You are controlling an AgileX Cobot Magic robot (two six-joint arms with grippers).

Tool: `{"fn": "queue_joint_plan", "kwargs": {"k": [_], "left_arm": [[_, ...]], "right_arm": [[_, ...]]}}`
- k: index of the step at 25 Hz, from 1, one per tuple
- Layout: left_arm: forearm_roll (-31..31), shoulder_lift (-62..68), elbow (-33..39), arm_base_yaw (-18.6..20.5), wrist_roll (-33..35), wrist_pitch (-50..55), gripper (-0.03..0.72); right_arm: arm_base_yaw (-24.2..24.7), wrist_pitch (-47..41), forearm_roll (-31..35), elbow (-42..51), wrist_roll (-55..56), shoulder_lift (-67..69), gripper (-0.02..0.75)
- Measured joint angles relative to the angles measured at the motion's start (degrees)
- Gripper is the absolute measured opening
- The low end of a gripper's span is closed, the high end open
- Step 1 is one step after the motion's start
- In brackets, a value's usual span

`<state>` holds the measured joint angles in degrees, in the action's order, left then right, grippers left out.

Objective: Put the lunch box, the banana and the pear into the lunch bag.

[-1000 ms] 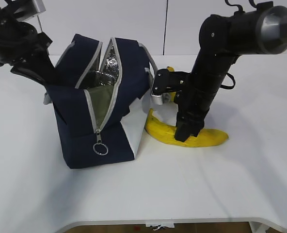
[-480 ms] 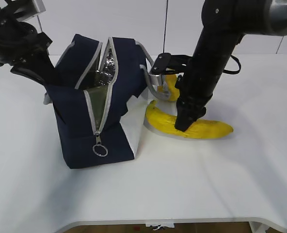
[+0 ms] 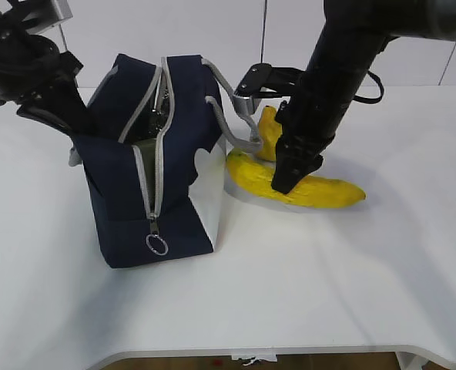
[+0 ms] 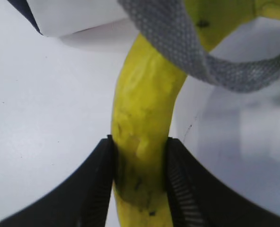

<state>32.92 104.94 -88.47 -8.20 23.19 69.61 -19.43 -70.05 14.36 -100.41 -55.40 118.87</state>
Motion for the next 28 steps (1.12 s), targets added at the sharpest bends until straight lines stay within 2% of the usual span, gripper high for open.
{"fn": "queue_joint_plan", "kwargs": {"k": [14,28], "left_arm": [[0.00,0.00,0.00,0.00,0.00,0.00,0.015],[-0.03,0.00,0.00,0.00,0.00,0.00,0.015]], "right_arm": [[0.00,0.00,-1.02,-0.03,3.05,-3.87,0.276],[0.00,-0.25,-10.42,-0.03,8.46,-10.03,0.275]]}}
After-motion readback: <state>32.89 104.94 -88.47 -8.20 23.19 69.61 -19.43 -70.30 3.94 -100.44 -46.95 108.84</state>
